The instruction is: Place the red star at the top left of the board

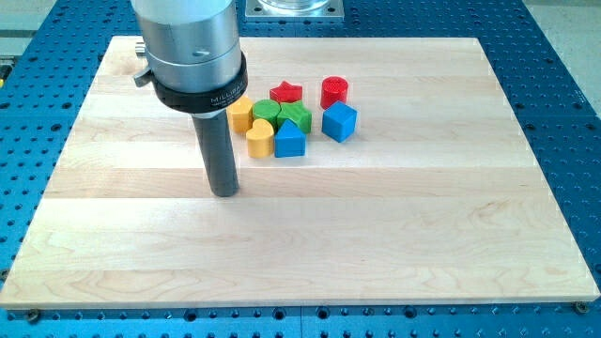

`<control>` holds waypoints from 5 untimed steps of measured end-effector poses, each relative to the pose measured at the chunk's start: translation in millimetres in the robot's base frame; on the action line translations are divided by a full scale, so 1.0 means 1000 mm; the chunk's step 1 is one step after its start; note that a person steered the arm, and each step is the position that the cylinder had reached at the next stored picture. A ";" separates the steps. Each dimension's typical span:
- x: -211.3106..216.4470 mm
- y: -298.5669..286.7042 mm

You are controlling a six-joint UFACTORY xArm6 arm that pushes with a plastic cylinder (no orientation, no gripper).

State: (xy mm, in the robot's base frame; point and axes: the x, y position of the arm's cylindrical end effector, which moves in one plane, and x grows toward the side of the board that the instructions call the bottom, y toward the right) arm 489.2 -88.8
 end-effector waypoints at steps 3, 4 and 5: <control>0.000 -0.001; 0.000 -0.001; 0.000 -0.001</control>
State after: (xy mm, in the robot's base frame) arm 489.3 -89.6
